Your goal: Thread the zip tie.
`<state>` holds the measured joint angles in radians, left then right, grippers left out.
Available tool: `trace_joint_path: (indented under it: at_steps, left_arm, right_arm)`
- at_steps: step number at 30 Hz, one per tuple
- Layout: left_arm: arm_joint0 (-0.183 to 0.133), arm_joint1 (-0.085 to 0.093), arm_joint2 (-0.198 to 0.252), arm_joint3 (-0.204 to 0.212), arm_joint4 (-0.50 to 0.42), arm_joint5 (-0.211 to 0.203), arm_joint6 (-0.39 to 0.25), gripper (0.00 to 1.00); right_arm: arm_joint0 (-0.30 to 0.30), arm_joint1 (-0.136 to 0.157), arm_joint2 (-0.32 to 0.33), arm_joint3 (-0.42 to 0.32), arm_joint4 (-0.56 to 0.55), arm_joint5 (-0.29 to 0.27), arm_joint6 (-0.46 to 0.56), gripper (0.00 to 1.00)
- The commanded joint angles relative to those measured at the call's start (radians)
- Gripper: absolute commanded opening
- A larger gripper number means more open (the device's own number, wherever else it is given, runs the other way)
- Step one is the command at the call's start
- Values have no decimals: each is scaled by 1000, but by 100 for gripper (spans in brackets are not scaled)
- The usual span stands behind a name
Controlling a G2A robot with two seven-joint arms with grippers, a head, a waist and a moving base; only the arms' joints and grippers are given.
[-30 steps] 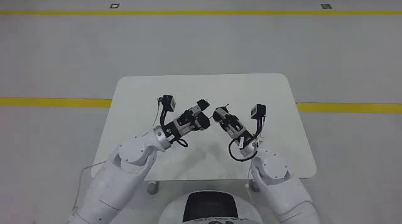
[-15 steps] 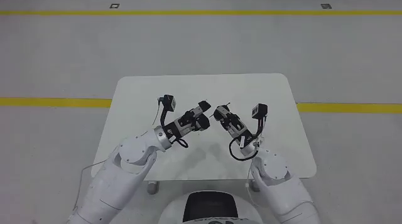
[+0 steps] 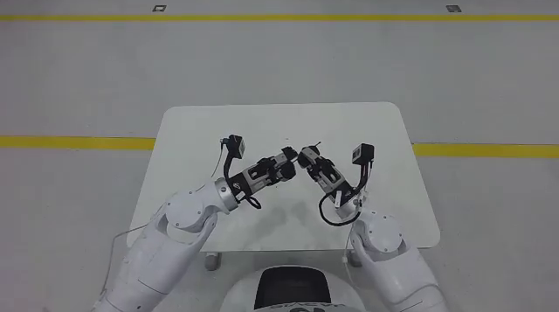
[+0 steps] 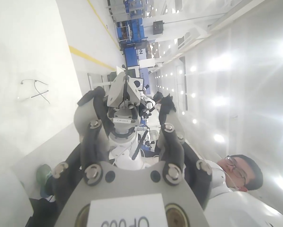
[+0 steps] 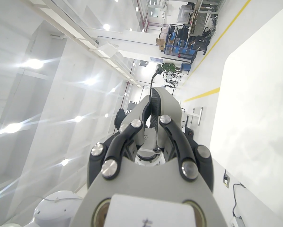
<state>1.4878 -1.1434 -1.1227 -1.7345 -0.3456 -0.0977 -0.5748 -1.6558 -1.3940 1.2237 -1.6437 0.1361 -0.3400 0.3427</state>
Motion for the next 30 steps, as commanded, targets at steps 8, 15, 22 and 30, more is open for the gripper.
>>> trace_joint_path:
  at_steps: [8, 15, 22, 30]
  left_arm:
    - [-1, 3, 6, -3, -3, 5, 3, 31]
    - [-2, 5, 12, -3, -3, 8, 6, 18]
    - [-3, 7, 18, -2, -3, 11, 8, 13]
    - [-4, 9, 25, -1, -6, 12, 12, 16]
  right_arm:
    - [-6, 1, -1, -7, -33, 0, -25, 0]
    - [-10, 1, -7, -12, -39, 0, -32, 0]
    - [-12, 2, -10, -15, -42, 0, -38, 0]
    - [-19, 3, -9, -25, -43, 0, -39, 0]
